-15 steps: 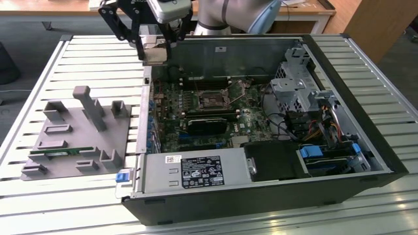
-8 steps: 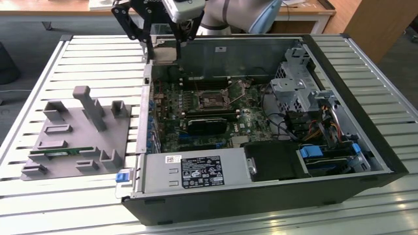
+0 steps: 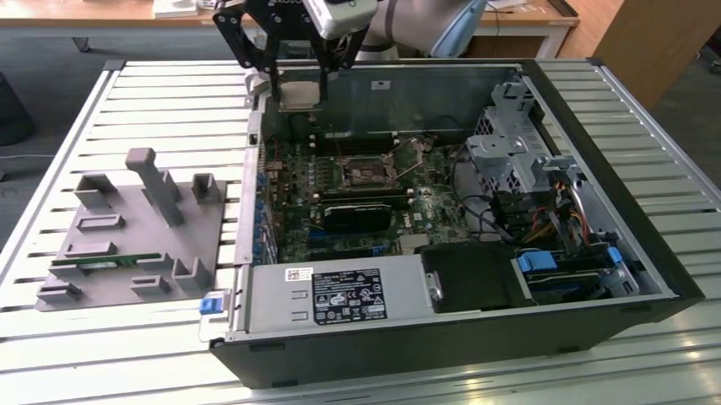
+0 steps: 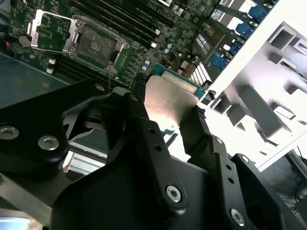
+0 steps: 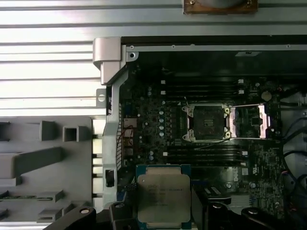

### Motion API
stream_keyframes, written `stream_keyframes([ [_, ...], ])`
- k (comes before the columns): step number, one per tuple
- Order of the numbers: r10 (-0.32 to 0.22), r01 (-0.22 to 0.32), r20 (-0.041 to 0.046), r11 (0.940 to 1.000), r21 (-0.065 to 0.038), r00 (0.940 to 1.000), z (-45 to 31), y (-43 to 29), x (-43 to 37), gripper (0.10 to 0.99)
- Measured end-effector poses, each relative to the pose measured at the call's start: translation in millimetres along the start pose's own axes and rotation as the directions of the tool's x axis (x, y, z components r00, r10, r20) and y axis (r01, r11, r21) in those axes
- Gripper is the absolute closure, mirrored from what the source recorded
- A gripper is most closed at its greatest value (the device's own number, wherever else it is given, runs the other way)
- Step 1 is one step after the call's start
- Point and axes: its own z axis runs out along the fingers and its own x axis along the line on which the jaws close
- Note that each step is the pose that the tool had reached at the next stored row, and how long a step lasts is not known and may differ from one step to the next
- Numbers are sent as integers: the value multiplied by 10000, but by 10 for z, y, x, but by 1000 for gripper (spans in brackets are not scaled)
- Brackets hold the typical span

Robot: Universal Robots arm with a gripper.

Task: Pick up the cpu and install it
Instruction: 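Pick up the cpu and move it towards the insertion slot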

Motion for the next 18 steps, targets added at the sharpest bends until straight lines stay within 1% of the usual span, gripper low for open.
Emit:
stream_keyframes([
  [18, 0, 0, 0, 10000, -1, 10000, 15, 42, -349, 549],
])
